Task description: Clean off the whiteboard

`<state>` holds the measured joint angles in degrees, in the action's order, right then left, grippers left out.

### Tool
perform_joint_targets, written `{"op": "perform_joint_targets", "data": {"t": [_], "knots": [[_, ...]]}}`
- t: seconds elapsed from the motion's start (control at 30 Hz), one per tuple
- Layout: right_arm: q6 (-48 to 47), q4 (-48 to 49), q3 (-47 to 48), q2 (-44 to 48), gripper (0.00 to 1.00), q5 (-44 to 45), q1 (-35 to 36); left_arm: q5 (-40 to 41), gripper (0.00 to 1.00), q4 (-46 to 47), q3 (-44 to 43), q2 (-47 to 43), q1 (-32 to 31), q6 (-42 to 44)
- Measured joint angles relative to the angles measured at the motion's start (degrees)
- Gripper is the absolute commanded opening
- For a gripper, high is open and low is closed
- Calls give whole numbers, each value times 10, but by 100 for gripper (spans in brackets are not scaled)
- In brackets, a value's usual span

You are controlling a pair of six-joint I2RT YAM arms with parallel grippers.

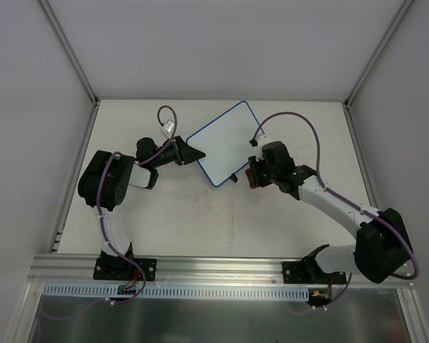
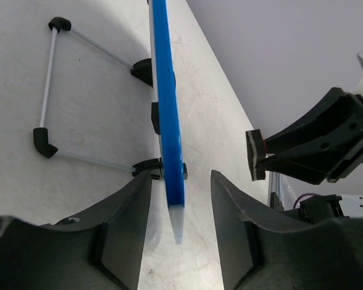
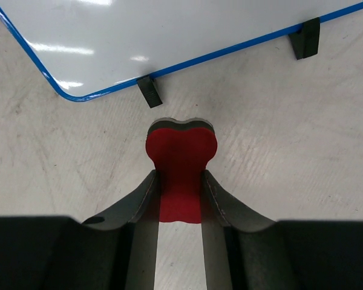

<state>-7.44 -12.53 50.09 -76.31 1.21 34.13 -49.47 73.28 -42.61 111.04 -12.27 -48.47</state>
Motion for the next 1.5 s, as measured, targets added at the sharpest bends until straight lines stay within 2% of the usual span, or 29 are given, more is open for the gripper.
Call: {"op": "perform_joint_targets", "data": {"t": [0.37,0.5,0.6,0.63,0.67,0.77,0.8,0.87,0.9,1.23,1.5], "knots": [[4,-2,-14,28,0,-31,28,0,53,2,3,14,0,-6],[15,-6,-43,32,5,-33,56,-3,64,2,12,14,0,-6],[26,-10,-59,32,12,-31,71,-10,82,2,18,15,4,-6],[29,-12,-63,32,13,-30,75,-11,92,2,20,15,4,-7],[33,-12,-66,31,17,-30,79,-12,98,2,22,15,4,-7],[43,-11,-68,20,50,-28,90,-12,99,3,29,15,4,-7],[45,-9,-68,14,71,-24,93,-12,99,3,32,15,4,-7],[51,-5,-68,-1,74,-14,100,-10,99,2,38,15,4,-6],[52,-1,-69,-7,84,-12,103,-10,99,3,43,15,4,-6],[57,25,-74,-17,88,-2,109,29,99,2,132,-20,15,21],[44,24,-76,59,88,-15,91,95,99,3,242,-145,15,56]]}}
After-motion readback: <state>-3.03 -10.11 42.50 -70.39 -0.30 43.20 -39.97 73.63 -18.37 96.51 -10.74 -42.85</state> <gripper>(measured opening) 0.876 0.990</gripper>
